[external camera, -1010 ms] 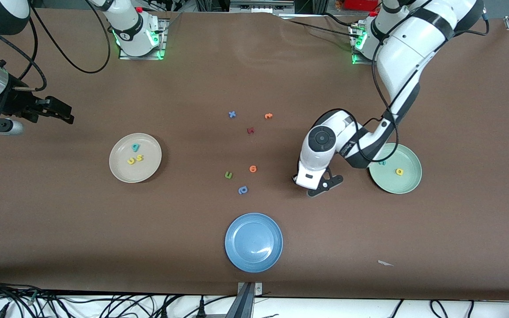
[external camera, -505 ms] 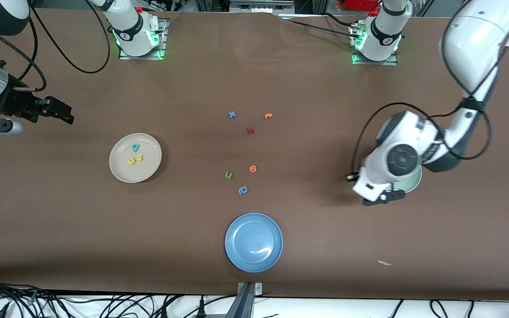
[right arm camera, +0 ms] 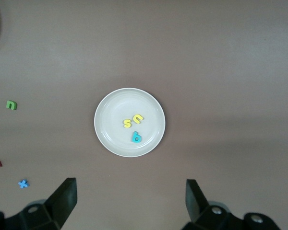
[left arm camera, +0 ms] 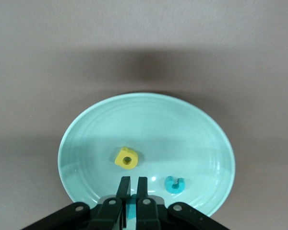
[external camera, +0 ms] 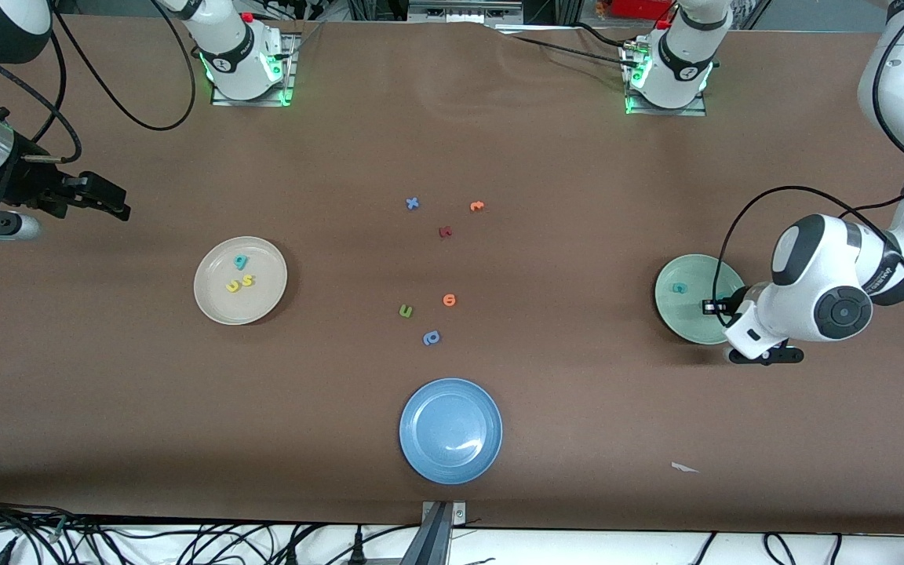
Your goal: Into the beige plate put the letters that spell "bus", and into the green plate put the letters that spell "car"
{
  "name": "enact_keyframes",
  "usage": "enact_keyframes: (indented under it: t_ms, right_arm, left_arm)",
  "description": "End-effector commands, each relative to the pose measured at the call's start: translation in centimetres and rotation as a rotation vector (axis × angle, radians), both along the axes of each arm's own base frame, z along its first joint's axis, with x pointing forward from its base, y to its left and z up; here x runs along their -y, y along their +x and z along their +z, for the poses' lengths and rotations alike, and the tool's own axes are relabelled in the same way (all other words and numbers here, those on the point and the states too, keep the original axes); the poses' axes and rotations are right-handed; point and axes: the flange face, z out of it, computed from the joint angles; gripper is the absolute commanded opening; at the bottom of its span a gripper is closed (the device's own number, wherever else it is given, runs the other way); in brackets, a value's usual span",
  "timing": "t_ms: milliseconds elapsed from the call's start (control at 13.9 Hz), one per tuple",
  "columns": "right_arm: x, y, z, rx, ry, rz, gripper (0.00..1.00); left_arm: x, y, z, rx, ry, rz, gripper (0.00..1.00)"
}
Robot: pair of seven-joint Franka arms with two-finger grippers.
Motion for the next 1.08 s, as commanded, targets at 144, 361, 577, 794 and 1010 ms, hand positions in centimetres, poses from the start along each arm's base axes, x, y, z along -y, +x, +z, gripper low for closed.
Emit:
enact_keyframes:
  t_ms: [144,361,577,794,1010]
  right_arm:
    - [0.5,0.0,0.1,-0.008,0.002,-0.016,1.0]
    - [0.5,0.0,0.1,-0.008,0.002,-0.015,1.0]
    - [0.5,0.0,0.1,-0.009,0.002,-0.015,1.0]
    - [0.6,0.0,0.1,-0.008,0.002,-0.016,1.0]
    - [0.7,0.1,0.0,-0.009,0.002,-0.018,1.0]
  left_arm:
    - [-0.1,-0.7,-0.9,-0.021,0.003,-0.02,1.0]
    - [-0.3,-0.5,-0.5,-0.015,0.001,-0.02,1.0]
    - [-0.7,-0.4,-0.4,-0.012,0.0,-0.014,1.0]
    - [-1.0,-0.3,-0.2,-0.009,-0.002,-0.006,1.0]
    - [-1.0,-0.3,-0.2,-0.007,-0.001,-0.006,1.0]
